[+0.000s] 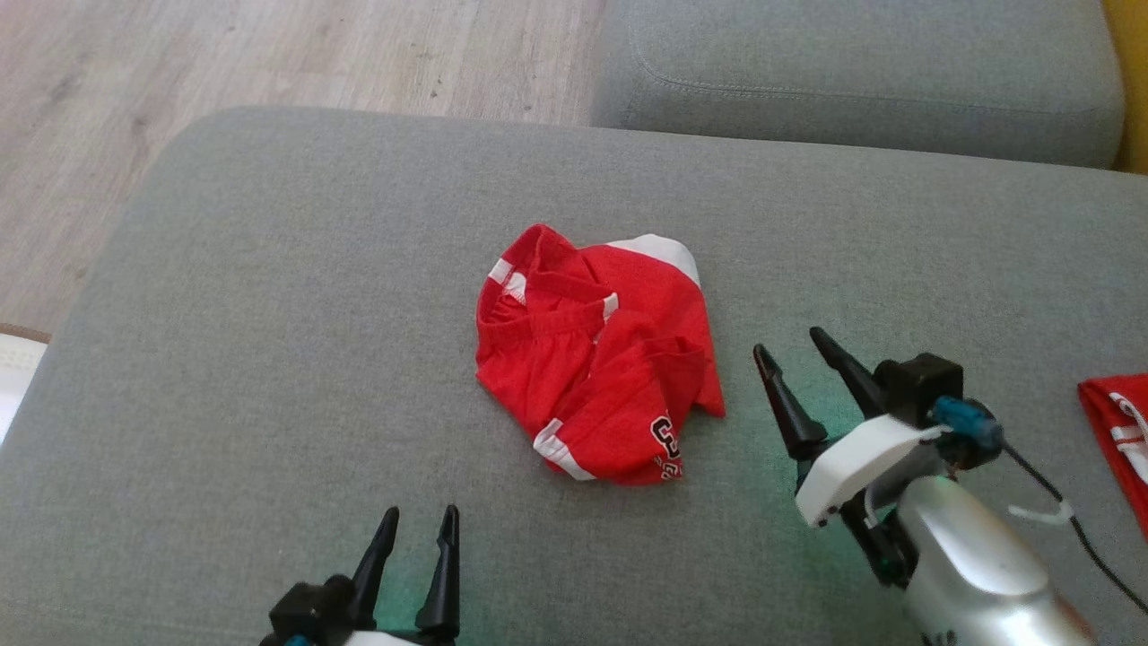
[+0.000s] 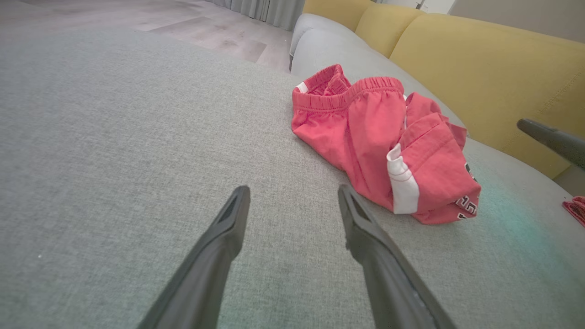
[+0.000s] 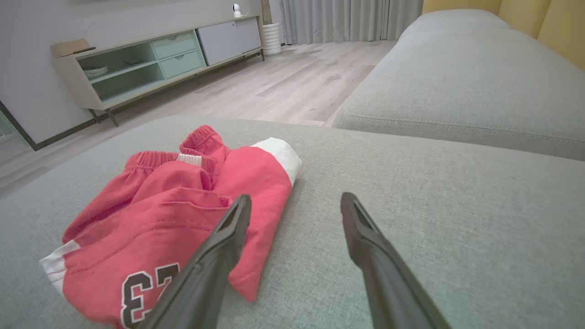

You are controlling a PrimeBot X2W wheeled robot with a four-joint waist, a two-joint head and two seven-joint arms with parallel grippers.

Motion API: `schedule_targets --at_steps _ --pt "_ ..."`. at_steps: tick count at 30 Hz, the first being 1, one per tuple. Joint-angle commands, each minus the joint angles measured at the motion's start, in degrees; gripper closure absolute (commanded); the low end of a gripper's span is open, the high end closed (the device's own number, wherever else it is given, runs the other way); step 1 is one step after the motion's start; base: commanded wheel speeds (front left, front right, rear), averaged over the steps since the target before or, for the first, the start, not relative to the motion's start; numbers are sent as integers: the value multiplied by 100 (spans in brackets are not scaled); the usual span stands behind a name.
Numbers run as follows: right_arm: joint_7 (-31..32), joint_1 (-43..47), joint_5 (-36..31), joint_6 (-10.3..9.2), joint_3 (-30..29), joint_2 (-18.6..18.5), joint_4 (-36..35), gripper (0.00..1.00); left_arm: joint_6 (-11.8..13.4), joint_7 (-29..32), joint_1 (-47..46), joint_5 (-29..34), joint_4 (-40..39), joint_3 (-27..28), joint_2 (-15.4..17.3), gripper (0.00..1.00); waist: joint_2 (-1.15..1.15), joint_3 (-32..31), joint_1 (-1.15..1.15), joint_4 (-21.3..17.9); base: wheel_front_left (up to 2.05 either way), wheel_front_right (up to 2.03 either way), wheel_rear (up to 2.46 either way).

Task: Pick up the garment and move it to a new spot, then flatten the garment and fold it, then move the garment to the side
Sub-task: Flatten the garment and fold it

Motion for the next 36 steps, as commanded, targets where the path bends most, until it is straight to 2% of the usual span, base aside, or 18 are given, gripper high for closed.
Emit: schedule_targets --at_steps 1,6,13,18,21,29,30,31,32,36 --pt "-39 -64 -63 -4 21 102 -185 0 -13 -56 -233 -13 -130 173 -5 0 0 7 0 -7 0 0 0" --pt "-39 28 -216 -4 246 313 -530 0 -27 -56 -290 -13 -115 111 -5 0 0 23 0 46 0 0 0" --pt "-39 39 25 -4 1578 364 -900 0 -27 -56 -265 -34 -89 52 -5 0 0 69 0 258 0 0 0" --pt "-35 -147 222 -4 2319 354 -537 0 -24 -56 -258 -64 -70 13 -5 0 0 115 0 396 0 0 0" --pt "-35 -323 274 -4 2546 424 -244 0 -19 -56 -274 -86 -63 -12 -5 0 0 147 0 464 0 0 0" --pt "-38 -593 153 -4 2579 662 516 2 2 -56 -335 -143 -72 -79 -5 0 0 266 0 634 0 0 0" --pt "-38 -605 136 -4 2554 685 557 17 2 -56 -338 -146 -74 -80 -5 0 0 277 0 649 0 0 0" --pt "-38 -614 135 -4 2514 706 567 65 4 -56 -341 -147 -77 -85 -5 0 0 289 0 663 0 0 0" --pt "-38 -622 145 -4 2448 724 534 100 9 -56 -341 -151 -83 -89 -5 0 0 298 0 672 0 0 0" --pt "-38 -600 120 -4 2195 749 378 100 23 -56 -318 -149 -98 -66 -5 0 0 293 0 671 0 0 0"
